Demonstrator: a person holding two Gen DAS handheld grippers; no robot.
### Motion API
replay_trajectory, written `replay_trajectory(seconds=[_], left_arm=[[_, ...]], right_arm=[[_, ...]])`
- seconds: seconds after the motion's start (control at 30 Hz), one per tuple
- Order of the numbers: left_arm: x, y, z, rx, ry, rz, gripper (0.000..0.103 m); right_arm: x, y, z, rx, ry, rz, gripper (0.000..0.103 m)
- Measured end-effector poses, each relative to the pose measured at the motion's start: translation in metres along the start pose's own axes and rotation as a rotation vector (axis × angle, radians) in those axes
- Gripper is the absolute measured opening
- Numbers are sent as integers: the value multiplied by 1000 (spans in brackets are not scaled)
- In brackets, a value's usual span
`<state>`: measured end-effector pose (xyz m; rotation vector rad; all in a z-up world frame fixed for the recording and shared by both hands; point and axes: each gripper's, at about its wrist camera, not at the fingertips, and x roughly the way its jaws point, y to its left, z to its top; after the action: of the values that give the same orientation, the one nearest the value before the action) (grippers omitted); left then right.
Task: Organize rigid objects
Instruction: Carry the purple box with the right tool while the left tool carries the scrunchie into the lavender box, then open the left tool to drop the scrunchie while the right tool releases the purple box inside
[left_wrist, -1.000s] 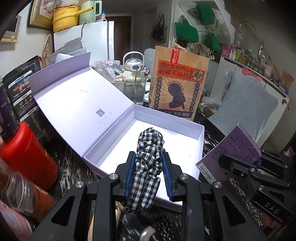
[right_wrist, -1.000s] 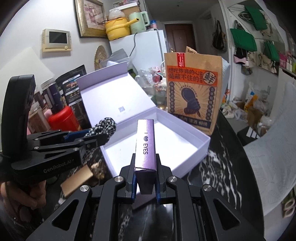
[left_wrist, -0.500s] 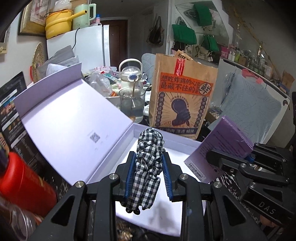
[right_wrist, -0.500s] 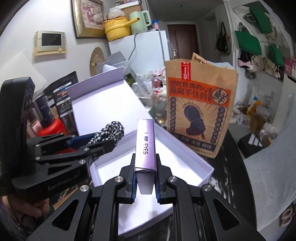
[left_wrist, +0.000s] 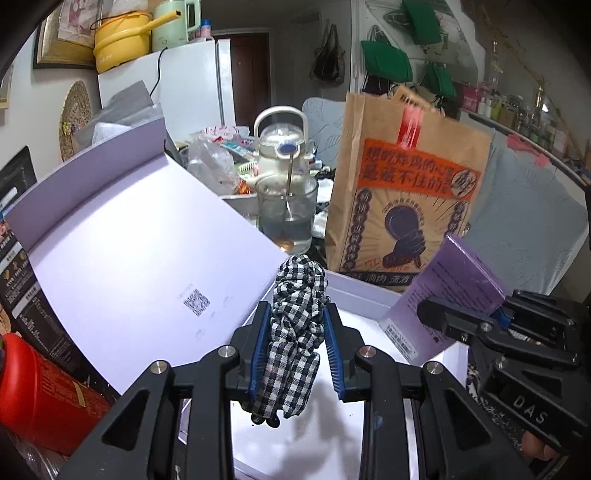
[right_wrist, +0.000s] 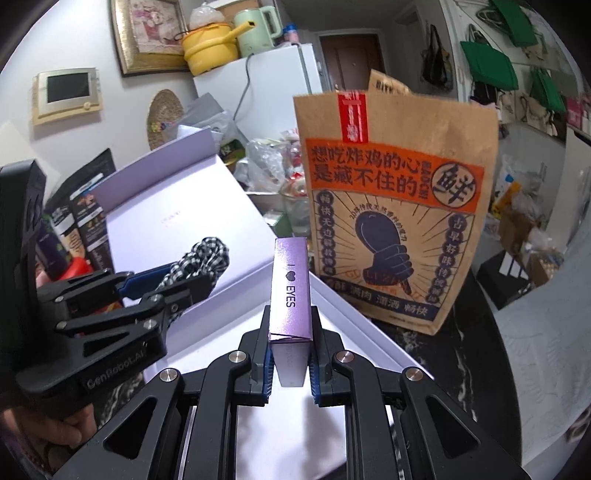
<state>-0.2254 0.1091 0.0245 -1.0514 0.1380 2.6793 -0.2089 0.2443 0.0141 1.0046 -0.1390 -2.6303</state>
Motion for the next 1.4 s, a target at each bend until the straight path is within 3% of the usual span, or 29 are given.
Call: replay_trajectory(seconds=[0.23, 0.6, 0.87, 0.93, 0.97, 1.03, 1.1, 1.13, 1.17, 1.4], left_arm=[[25, 1, -9, -3, 78, -32, 28], [66, 11, -23, -41, 232, 1, 28], [83, 11, -29, -27, 299, 33, 28], [89, 10, -30, -17, 337, 42, 30], [92, 9, -31, -16, 354, 46, 31], [95, 8, -33, -18, 381, 38, 39], [93, 7, -34, -23, 375, 30, 59], [91, 6, -34, -24, 369, 34, 78], [89, 6, -33, -23, 359, 39, 87], [70, -3, -26, -5, 322, 52, 89]], right_arm=[[20, -7, -1, 27, 41, 17, 15], [53, -19, -19, 43, 149, -2, 15], [64, -24, -27, 57, 187, -8, 16], [63, -23, -27, 55, 187, -13, 20], [62, -24, -26, 54, 187, -18, 29], [59, -24, -26, 58, 191, -29, 38], [56, -26, -26, 66, 195, -36, 40], [54, -27, -26, 69, 194, -38, 40], [52, -29, -26, 71, 192, -42, 40], [35, -32, -27, 70, 174, -69, 40]])
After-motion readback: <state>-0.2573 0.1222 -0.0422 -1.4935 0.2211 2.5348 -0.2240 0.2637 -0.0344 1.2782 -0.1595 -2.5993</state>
